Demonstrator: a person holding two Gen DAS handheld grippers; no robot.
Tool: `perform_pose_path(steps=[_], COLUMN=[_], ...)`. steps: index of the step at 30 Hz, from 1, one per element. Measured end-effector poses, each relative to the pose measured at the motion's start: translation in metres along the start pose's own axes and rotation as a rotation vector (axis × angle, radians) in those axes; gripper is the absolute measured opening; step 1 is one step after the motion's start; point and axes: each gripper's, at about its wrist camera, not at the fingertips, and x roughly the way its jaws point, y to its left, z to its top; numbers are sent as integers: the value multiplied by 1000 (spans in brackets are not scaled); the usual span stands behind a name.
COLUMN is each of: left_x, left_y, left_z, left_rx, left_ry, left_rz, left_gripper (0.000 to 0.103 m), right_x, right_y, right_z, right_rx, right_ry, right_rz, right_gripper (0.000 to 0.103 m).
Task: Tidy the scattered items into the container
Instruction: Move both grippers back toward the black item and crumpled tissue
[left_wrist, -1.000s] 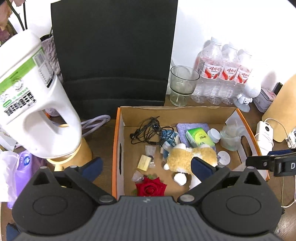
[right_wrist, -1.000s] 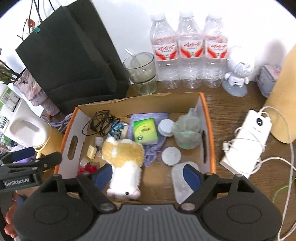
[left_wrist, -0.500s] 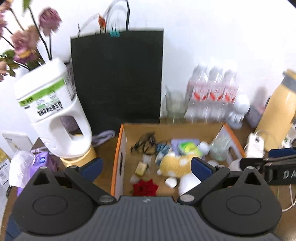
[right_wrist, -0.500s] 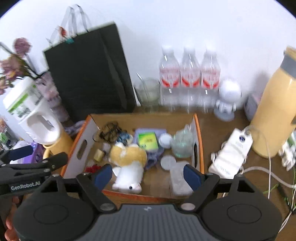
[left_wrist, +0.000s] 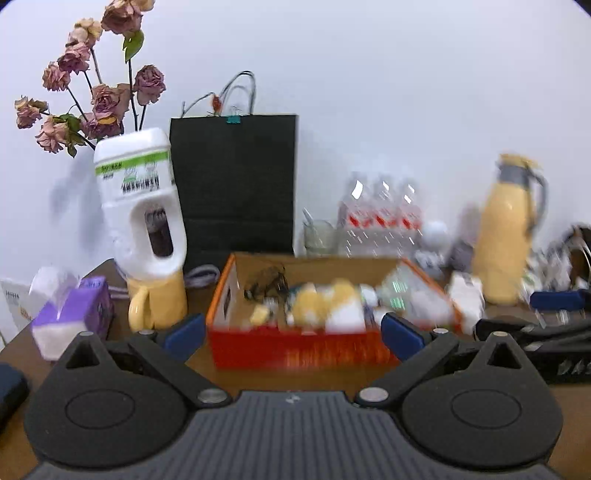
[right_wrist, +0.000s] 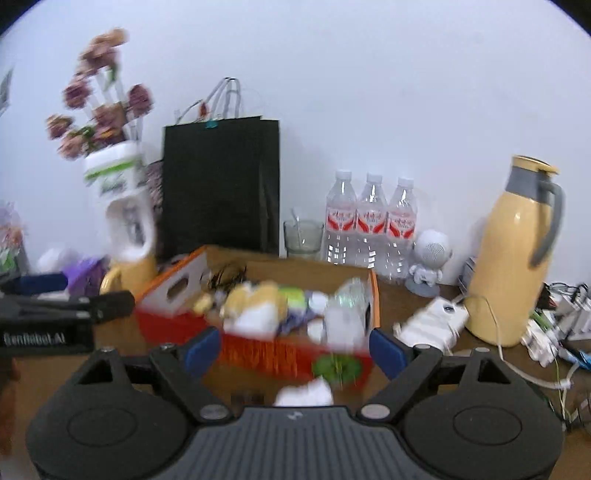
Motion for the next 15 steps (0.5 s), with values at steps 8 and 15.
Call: perform_pose_path(steps=[8, 15], left_x=[-18, 26], left_y=[-1, -15], left_z=[-71, -55], left_rx=[119, 177], left_ry=[114, 150], left_rz=[-145, -231], left_gripper=[103, 73], right_x=[-41, -4], right_y=[-20, -37], right_z=[-89, -92], right_rx=[91, 131], right_ry=[52, 117], right_rz=[27, 29], right_gripper=[87, 85])
